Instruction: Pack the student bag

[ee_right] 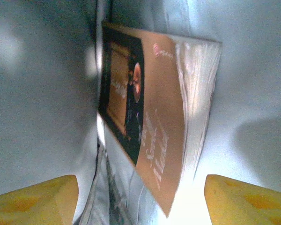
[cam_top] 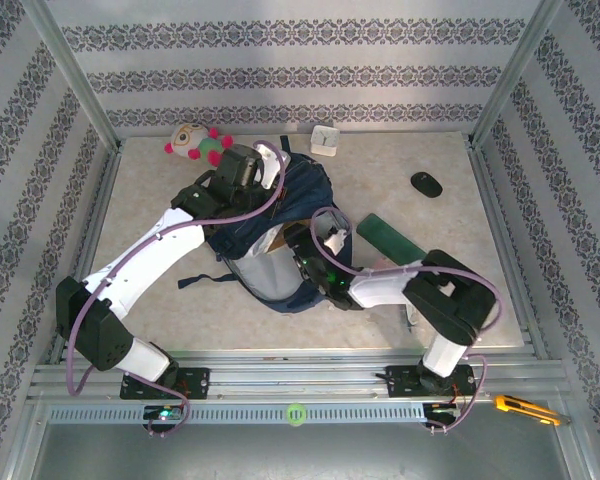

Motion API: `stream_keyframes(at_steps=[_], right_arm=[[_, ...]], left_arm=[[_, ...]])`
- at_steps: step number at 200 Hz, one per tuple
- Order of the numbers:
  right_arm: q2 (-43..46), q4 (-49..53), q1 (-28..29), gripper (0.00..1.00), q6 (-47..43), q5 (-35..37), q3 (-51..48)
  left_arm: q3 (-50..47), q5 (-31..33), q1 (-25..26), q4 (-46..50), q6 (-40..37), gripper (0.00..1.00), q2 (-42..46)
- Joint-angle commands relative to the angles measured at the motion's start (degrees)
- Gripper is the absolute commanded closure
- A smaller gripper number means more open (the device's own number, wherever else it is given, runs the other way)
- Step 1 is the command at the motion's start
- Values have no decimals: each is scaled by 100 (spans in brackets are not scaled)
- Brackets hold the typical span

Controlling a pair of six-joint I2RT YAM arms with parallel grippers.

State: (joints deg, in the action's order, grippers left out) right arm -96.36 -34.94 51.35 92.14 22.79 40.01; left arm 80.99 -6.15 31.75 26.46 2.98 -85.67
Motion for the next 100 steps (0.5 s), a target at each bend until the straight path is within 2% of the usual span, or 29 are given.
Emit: stream_keyframes(at_steps=[1, 23, 68, 100], right_arm=[[839, 491, 178, 29, -373, -26, -293], [1927, 1273, 300, 29, -462, 164, -679], [4350, 3973, 301, 30, -970, 716, -783], [5045, 4948, -115, 31, -1814, 243, -507]], left_arm=[[-149, -21, -99, -566, -81, 100, 217], [-415, -126, -94, -654, -10, 100, 217], [-1083, -795, -90, -951, 105, 100, 183], [-1697, -1348, 23, -1302, 299, 98, 55]])
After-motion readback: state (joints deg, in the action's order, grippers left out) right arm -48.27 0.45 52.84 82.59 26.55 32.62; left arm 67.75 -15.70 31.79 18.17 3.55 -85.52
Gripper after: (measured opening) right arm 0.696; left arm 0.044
